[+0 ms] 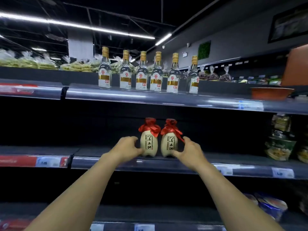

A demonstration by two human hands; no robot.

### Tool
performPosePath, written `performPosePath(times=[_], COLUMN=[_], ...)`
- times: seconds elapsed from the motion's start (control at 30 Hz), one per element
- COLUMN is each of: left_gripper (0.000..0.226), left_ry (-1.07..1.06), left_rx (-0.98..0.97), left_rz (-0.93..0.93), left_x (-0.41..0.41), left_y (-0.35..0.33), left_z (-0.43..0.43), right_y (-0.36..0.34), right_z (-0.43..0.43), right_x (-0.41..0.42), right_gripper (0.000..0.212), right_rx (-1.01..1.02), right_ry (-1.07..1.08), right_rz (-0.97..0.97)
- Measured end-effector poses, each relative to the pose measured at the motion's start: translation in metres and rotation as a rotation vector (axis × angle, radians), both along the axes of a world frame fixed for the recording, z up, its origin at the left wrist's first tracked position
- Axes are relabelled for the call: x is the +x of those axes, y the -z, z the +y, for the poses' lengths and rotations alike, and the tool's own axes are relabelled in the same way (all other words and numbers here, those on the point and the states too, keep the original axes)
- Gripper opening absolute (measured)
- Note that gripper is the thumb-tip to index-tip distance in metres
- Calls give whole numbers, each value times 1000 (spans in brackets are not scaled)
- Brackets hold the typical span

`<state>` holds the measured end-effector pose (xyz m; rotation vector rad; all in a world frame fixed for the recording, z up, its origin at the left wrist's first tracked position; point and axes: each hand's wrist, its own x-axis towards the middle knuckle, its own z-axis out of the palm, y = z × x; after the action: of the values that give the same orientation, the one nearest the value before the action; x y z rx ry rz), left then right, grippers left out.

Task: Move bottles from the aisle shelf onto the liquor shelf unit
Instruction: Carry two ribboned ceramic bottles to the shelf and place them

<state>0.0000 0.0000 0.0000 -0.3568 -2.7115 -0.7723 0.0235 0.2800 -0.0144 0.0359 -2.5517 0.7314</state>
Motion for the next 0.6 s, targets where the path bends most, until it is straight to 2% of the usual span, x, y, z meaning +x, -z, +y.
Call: performPosePath(times=[0.07,0.13,0.33,0.43,0.6], left_gripper=[52,47,64,72,79], left_ry=[22,58,66,81,89], left_rx=[79,109,347,407,395], left_rz=[-15,-45,-103,-81,-19], left_x=[-17,-26,-43,-49,-57], left_y=[1,2,9,13,9], left_z=[3,11,29,36,44], right_y=[-1,-1,-2,1,3], right_z=[-1,-1,-9,-12,-20], right_x=[-13,-20,-40,-48,-57], right_gripper=[88,74,54,55,68], right_rx=[-21,-55,-126,-209,-291], right_ry=[2,-11,-43,-79,-91], right_rz=[-20,-63,-66,-43,6])
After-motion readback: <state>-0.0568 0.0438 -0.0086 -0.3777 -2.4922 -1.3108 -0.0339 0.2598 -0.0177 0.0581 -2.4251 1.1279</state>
